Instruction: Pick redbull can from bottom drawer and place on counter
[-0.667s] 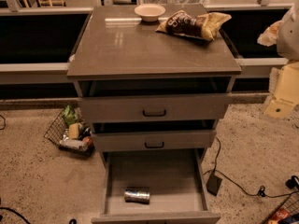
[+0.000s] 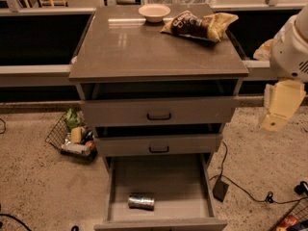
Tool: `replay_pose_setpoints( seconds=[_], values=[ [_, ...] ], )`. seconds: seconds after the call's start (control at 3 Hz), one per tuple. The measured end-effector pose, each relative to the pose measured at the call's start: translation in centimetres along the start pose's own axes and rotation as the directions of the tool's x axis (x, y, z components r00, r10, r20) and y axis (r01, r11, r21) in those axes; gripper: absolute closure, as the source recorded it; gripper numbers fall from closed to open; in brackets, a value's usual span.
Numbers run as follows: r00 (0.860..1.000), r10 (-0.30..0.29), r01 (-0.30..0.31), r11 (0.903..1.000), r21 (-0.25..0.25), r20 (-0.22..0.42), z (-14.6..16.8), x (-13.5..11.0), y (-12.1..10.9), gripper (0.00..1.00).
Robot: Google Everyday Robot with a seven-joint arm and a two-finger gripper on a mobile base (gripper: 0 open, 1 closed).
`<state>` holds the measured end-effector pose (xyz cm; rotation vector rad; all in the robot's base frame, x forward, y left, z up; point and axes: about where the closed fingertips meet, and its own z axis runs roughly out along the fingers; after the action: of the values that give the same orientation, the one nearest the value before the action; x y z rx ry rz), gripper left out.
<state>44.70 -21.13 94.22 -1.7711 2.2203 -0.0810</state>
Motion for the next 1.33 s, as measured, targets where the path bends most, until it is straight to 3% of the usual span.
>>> replay_pose_setpoints(
  seconds=[0.33, 0.67, 1.33],
  values=[
    [0.997, -0.024, 0.031, 0.9953, -0.091, 0.078, 7.1, 0.3, 1.6, 0.0],
    [0.974, 0.007, 0.035, 0.9827, -0.182, 0.225, 17.1, -0.7, 4.7, 0.0],
    [0.977, -0.001, 0.038, 0.9845, -0.171, 0.213, 17.5, -0.7, 4.8, 0.0]
  ],
)
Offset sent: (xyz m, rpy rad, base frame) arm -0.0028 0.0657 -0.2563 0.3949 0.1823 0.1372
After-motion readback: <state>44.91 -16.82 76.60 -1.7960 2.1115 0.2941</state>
